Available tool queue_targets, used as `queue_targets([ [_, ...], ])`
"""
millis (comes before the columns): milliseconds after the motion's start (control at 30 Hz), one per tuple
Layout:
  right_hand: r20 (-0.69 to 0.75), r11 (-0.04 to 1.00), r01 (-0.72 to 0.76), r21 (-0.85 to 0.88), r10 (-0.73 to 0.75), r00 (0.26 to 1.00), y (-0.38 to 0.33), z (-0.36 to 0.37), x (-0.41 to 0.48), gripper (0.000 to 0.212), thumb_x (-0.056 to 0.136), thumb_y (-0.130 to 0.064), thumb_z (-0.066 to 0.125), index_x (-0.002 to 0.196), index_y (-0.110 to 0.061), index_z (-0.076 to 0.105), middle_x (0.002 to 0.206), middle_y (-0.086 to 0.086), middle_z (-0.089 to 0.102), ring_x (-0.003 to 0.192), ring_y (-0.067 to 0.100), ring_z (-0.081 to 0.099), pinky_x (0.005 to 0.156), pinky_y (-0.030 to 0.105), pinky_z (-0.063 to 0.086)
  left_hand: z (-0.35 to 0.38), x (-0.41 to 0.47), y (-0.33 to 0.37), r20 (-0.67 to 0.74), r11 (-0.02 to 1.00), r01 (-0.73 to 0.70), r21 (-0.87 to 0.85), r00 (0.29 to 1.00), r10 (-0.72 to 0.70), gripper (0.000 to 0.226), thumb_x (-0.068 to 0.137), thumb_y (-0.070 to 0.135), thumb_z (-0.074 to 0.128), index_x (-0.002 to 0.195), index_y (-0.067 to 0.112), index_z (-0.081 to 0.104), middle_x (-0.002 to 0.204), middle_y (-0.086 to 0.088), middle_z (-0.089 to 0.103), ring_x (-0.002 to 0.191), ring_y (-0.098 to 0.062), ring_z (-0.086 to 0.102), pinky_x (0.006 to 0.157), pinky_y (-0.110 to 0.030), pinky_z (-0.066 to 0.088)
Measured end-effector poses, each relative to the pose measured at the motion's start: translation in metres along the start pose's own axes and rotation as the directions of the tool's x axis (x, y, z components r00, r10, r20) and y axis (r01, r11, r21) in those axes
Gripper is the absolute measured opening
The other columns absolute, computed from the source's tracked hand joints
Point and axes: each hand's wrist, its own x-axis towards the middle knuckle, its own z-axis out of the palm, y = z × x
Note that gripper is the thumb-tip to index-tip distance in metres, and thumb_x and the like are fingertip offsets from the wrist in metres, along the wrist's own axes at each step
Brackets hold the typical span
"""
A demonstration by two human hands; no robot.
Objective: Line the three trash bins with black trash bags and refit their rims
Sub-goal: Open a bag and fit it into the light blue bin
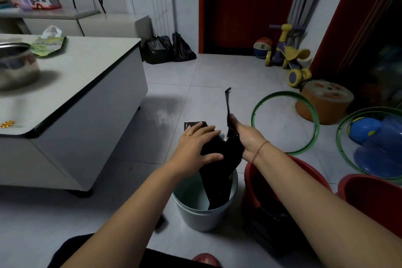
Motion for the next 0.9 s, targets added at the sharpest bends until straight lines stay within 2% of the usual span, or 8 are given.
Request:
queue_targets([
  [133,0.146,0.996,-0.072,0.060,0.063,0.987,-0.002,0.000,0.000,0.050,0.092,-0.042,0.052,0.050,-0.015,0.050,0.035,-0.004,0.046,0.031,0.007,0.046,0.041,0.020,0.039,0.001,0.002,0.002,0.026,0.993,-0.060,0.102,0.998,0.058,0.065,0.080,0.055,0.062,0.140,0.034,0.044,0.156,0.009,0.024,0.147,-0.019,0.004,0.118,-0.044,0.001],
  [300,0.252,0.993,-0.114,0.033,0.103,0.962,-0.002,-0.004,0.011,0.049,0.088,-0.050,0.049,0.057,-0.017,0.032,0.042,-0.004,0.031,0.036,0.009,0.032,0.038,0.020,0.030,-0.002,0.003,0.000,0.016,0.992,-0.035,0.119,0.999,0.034,0.027,0.087,0.043,0.060,0.106,0.028,0.071,0.132,0.011,0.057,0.140,-0.017,0.028,0.117,-0.040,0.003],
  [367,0.179,0.994,-0.096,0.050,0.086,0.980,0.000,-0.004,0.016,0.049,0.090,-0.050,0.051,0.056,-0.016,0.037,0.041,-0.004,0.034,0.035,0.009,0.035,0.037,0.021,0.033,-0.004,0.001,0.002,0.038,0.999,0.031,0.035,0.999,-0.032,0.021,0.088,0.037,0.061,0.097,0.022,0.074,0.109,0.006,0.069,0.119,-0.014,0.051,0.115,-0.038,0.020],
  [433,-0.065,0.999,-0.044,0.008,0.044,0.997,0.001,-0.004,0.024,0.044,0.090,-0.048,0.054,0.065,-0.011,0.052,0.048,0.000,0.050,0.041,0.013,0.047,0.047,0.026,0.044,-0.008,-0.003,0.008,0.071,0.972,0.185,-0.143,0.982,-0.176,0.017,0.086,0.033,0.066,0.087,0.019,0.074,0.087,0.003,0.072,0.088,-0.014,0.064,0.093,-0.034,0.046],
  [567,-0.523,0.963,0.143,-0.230,-0.246,0.816,0.010,-0.011,0.024,0.033,0.091,-0.042,0.050,0.077,-0.012,0.047,0.070,0.010,0.054,0.057,0.022,0.048,0.062,0.032,0.042,-0.010,-0.011,0.013,0.206,0.611,0.524,-0.593,0.833,-0.514,0.019,0.078,0.028,0.077,0.069,0.012,0.071,0.066,-0.002,0.070,0.060,-0.015,0.065,0.067,-0.029,0.057],
  [633,-0.498,0.922,0.250,-0.295,-0.372,0.783,0.024,-0.007,0.000,0.029,0.090,-0.042,0.051,0.074,-0.019,0.044,0.079,0.009,0.056,0.067,0.023,0.052,0.067,0.034,0.044,-0.010,-0.013,0.014,0.312,0.390,0.578,-0.717,0.766,-0.562,0.020,0.076,0.024,0.078,0.072,0.006,0.071,0.068,-0.009,0.072,0.061,-0.020,0.068,0.067,-0.033,0.059],
  [733,-0.330,0.896,0.310,-0.317,-0.410,0.850,0.055,0.008,-0.037,0.021,0.088,-0.041,0.058,0.082,-0.021,0.053,0.086,0.005,0.064,0.080,0.022,0.061,0.077,0.037,0.050,-0.008,-0.012,0.019,0.388,0.153,0.534,-0.832,0.755,-0.529,0.017,0.080,0.014,0.073,0.068,0.005,0.066,0.058,-0.008,0.068,0.049,-0.017,0.066,0.049,-0.023,0.053],
  [900,-0.243,0.837,0.443,-0.322,-0.525,0.815,0.073,0.027,-0.065,0.027,0.079,-0.029,0.073,0.099,-0.028,0.053,0.117,0.003,0.049,0.096,0.009,0.059,0.087,0.027,0.051,-0.005,-0.012,0.021,0.472,-0.013,0.527,-0.850,0.750,-0.464,0.019,0.080,0.020,0.071,0.074,0.005,0.061,0.063,-0.010,0.066,0.052,-0.019,0.063,0.052,-0.024,0.054],
])
